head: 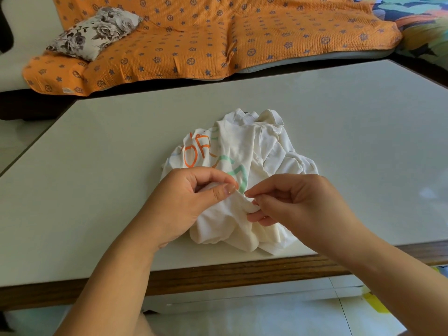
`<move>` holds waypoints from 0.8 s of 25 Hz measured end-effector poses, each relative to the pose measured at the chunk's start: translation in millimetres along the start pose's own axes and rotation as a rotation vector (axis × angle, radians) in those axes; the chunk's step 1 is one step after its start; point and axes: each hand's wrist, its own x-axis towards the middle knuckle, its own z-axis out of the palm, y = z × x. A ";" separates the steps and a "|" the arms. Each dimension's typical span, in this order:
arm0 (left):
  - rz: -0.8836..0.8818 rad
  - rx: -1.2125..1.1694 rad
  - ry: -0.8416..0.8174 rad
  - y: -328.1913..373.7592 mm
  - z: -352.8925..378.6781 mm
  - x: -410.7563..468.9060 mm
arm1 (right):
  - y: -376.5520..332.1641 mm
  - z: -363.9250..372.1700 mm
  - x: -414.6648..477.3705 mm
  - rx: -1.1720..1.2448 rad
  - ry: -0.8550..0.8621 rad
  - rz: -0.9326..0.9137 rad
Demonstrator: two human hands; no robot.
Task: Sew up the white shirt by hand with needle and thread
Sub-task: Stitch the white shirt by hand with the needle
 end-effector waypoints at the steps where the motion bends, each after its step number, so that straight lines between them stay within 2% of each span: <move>1: 0.001 0.003 -0.001 -0.5 -0.2 0.4 | 0.4 -0.2 0.5 0.005 -0.005 -0.001; 9: -0.001 -0.018 -0.028 -3.2 1.4 2.8 | 3.3 -0.6 4.3 0.082 -0.062 -0.009; 15: -0.049 -0.182 -0.080 -4.6 8.8 3.3 | 4.7 3.6 6.1 0.277 -0.107 0.029; 20: -0.092 -0.247 -0.058 -6.5 12.1 4.7 | 3.1 6.9 7.4 0.288 -0.112 0.063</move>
